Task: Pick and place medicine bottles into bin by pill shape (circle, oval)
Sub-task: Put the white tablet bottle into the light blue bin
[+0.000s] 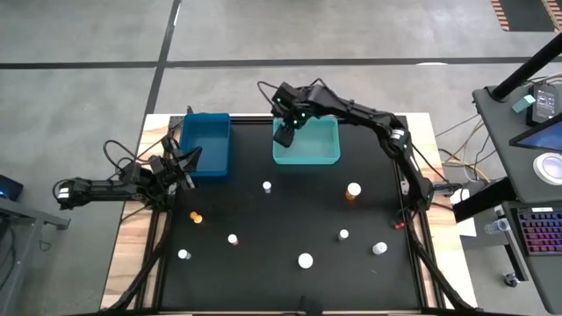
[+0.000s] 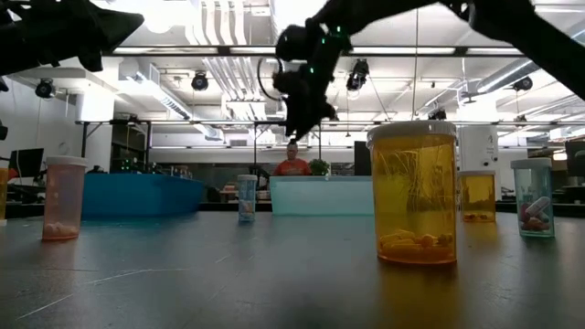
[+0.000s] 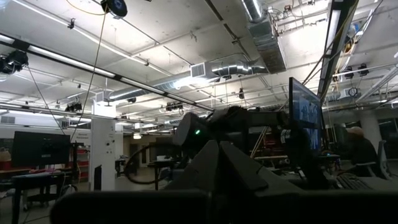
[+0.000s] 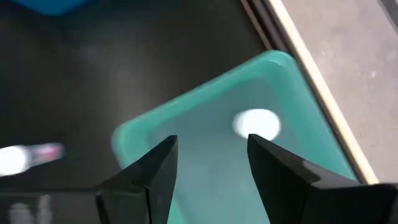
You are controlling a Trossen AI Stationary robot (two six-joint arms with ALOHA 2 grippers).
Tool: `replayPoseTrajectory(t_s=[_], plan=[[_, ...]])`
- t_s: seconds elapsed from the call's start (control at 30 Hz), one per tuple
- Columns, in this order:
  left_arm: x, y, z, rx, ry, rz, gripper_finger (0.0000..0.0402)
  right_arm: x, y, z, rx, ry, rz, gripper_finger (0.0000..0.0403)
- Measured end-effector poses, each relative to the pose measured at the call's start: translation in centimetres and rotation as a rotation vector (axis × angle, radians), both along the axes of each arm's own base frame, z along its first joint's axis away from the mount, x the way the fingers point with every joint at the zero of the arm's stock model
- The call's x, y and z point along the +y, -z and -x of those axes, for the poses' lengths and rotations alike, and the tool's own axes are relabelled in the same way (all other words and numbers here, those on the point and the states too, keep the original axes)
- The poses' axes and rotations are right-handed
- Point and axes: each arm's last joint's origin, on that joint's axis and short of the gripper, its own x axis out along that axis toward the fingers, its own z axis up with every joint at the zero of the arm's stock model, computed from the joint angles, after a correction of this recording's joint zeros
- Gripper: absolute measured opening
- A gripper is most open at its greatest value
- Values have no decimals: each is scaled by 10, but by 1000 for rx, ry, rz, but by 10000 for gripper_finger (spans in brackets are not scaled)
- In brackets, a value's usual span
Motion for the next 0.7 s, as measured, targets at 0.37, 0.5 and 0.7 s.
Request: replayPoseTrajectory(t_s=[0.37, 0.5, 0.7], plan=[[0, 0, 0, -14, 14, 21, 1, 5, 14, 5, 39, 311, 68, 193], [0, 0, 0, -15, 13, 19, 1, -28, 37, 11, 51, 437, 26, 207], [0, -1, 0, -20, 13, 19, 1, -55, 57, 10, 8, 493, -8, 222]])
